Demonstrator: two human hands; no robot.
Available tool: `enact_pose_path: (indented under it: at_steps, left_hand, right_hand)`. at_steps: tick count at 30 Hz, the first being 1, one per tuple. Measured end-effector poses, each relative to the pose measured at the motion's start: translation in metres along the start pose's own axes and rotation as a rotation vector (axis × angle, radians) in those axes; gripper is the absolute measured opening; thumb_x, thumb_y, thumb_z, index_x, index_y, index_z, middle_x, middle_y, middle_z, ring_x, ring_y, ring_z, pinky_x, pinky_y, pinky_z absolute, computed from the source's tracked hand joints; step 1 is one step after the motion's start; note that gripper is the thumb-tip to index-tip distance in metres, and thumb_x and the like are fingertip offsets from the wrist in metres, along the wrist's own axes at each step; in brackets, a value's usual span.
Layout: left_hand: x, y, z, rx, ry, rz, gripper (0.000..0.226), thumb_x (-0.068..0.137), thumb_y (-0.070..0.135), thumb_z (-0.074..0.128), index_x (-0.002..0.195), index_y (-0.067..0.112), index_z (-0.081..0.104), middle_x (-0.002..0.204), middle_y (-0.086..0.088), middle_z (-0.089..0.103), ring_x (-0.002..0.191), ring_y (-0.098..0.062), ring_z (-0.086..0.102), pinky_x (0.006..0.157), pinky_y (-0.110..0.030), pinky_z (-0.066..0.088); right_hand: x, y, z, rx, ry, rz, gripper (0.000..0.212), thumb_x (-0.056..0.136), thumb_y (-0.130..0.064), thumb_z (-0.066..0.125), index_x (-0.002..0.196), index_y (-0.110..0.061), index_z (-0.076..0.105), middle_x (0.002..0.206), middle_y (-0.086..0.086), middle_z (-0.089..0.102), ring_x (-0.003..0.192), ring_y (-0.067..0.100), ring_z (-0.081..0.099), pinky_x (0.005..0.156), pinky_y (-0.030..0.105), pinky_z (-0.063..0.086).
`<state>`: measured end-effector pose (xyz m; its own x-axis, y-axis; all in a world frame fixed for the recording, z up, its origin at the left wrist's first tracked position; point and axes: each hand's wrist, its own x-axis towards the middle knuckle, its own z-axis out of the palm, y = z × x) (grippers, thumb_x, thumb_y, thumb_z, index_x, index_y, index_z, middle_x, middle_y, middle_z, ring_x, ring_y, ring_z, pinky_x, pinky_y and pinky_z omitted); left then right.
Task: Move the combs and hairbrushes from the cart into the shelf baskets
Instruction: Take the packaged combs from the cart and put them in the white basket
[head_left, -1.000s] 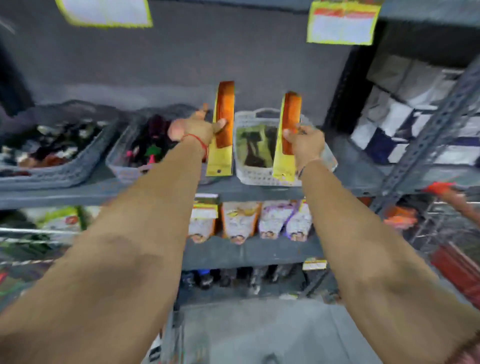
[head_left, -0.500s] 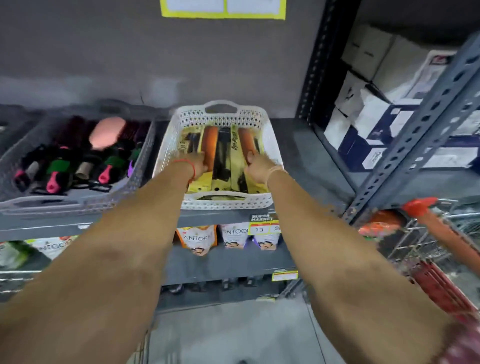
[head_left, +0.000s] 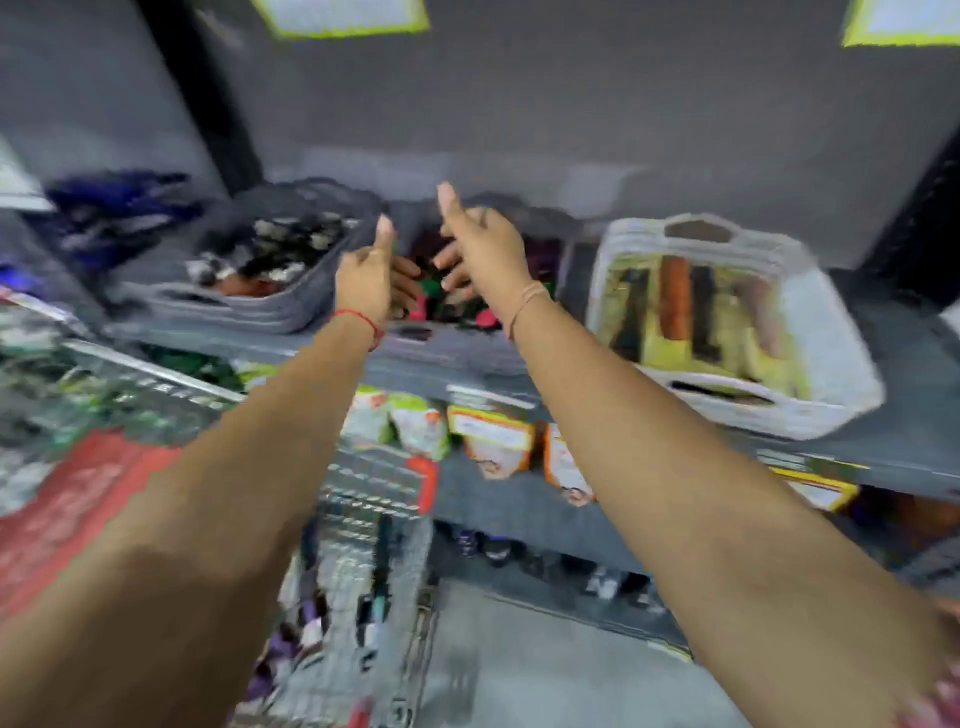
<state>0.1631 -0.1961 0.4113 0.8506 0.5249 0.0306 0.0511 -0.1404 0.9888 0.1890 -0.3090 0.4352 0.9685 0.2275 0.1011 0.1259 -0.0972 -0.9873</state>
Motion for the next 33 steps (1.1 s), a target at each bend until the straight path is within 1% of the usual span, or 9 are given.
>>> enact_pose_path:
  at_steps: [6, 10, 13, 16, 20, 22, 24, 28, 33]
  left_hand:
    - [-0.025, -0.115, -0.19, -0.075, 0.267, -0.38, 0.056, 0.095, 0.049, 0.033, 0.06, 0.009, 0.05, 0.026, 0.002, 0.052, 0.019, -0.004, 0.043, 0.03, -0.005, 0.03]
    - [-0.053, -0.198, -0.247, -0.103, 0.397, -0.64, 0.052, 0.093, 0.05, 0.036, 0.064, 0.01, 0.049, 0.063, -0.009, 0.051, 0.05, -0.018, 0.049, 0.051, -0.022, 0.037]
    - [-0.068, -0.259, -0.264, -0.181, 0.481, -0.827, 0.049, 0.093, 0.048, 0.04, 0.066, 0.009, 0.051, 0.065, -0.009, 0.048, 0.051, -0.017, 0.045, 0.046, -0.019, 0.037]
    - [-0.069, -0.313, -0.266, -0.195, 0.562, -0.972, 0.05, 0.094, 0.041, 0.042, 0.102, -0.004, 0.062, 0.065, -0.007, 0.047, 0.048, -0.013, 0.046, 0.04, -0.017, 0.04]
    - [-0.061, -0.374, -0.266, -0.074, 0.66, -1.109, 0.049, 0.096, 0.029, 0.043, 0.129, -0.008, 0.05, 0.126, -0.027, 0.059, 0.098, -0.026, 0.063, 0.057, -0.009, 0.052]
    - [-0.056, -0.401, -0.266, 0.13, 0.665, -1.172, 0.048, 0.093, 0.034, 0.049, 0.112, -0.007, 0.064, 0.126, -0.029, 0.06, 0.108, -0.036, 0.061, 0.082, -0.024, 0.053]
    - [-0.047, -0.423, -0.265, 0.225, 0.653, -1.217, 0.04, 0.091, 0.034, 0.052, 0.095, -0.002, 0.069, 0.118, -0.029, 0.064, 0.09, -0.037, 0.065, 0.075, -0.023, 0.054]
    - [-0.027, -0.451, -0.26, 0.576, 0.428, -1.233, 0.05, 0.086, 0.033, 0.056, 0.127, 0.005, 0.053, 0.124, -0.023, 0.061, 0.11, -0.035, 0.06, 0.09, -0.036, 0.05]
    - [-0.034, -0.47, -0.233, 0.541, 0.407, -1.282, 0.079, 0.084, 0.031, 0.059, 0.149, 0.013, 0.017, 0.154, -0.014, 0.022, 0.134, -0.037, 0.032, 0.11, -0.042, 0.03]
  right_hand:
    - [-0.036, 0.076, 0.179, -0.079, -0.382, 0.22, 0.047, 0.084, -0.06, 0.042, 0.065, -0.017, 0.049, 0.055, 0.005, 0.058, 0.034, 0.017, 0.049, 0.037, 0.018, 0.037]
    - [-0.056, 0.15, 0.24, -0.211, -0.597, 0.4, 0.055, 0.081, -0.067, 0.04, 0.095, -0.016, 0.056, 0.062, 0.003, 0.062, 0.031, 0.011, 0.051, 0.031, 0.015, 0.036]
    - [-0.06, 0.211, 0.272, -0.342, -0.726, 0.537, 0.059, 0.081, -0.067, 0.039, 0.105, -0.016, 0.055, 0.068, 0.005, 0.062, 0.04, 0.016, 0.052, 0.034, 0.017, 0.036]
    - [-0.061, 0.276, 0.292, -0.514, -0.85, 0.637, 0.05, 0.083, -0.064, 0.041, 0.094, -0.017, 0.054, 0.082, 0.013, 0.065, 0.046, 0.018, 0.053, 0.037, 0.018, 0.041]
    - [-0.069, 0.349, 0.316, -0.77, -0.993, 0.571, 0.038, 0.086, -0.051, 0.048, 0.097, -0.016, 0.056, 0.082, 0.008, 0.055, 0.078, 0.022, 0.055, 0.077, 0.041, 0.052]
    - [-0.069, 0.374, 0.328, -0.828, -0.967, 0.547, 0.036, 0.085, -0.045, 0.054, 0.101, -0.012, 0.058, 0.08, 0.006, 0.06, 0.082, 0.025, 0.059, 0.071, 0.031, 0.048]
    - [-0.067, 0.389, 0.337, -0.851, -0.909, 0.482, 0.036, 0.085, -0.042, 0.057, 0.104, -0.011, 0.059, 0.088, 0.006, 0.064, 0.077, 0.026, 0.063, 0.056, 0.017, 0.045]
    - [-0.056, 0.407, 0.357, -0.913, -0.807, 0.182, 0.034, 0.089, -0.034, 0.053, 0.111, -0.008, 0.056, 0.117, 0.014, 0.055, 0.095, 0.026, 0.055, 0.07, 0.024, 0.041]
    - [-0.031, 0.417, 0.398, -1.025, -0.945, -0.016, 0.04, 0.092, -0.03, 0.047, 0.126, -0.008, 0.049, 0.138, 0.016, 0.043, 0.116, 0.029, 0.049, 0.091, 0.033, 0.043]
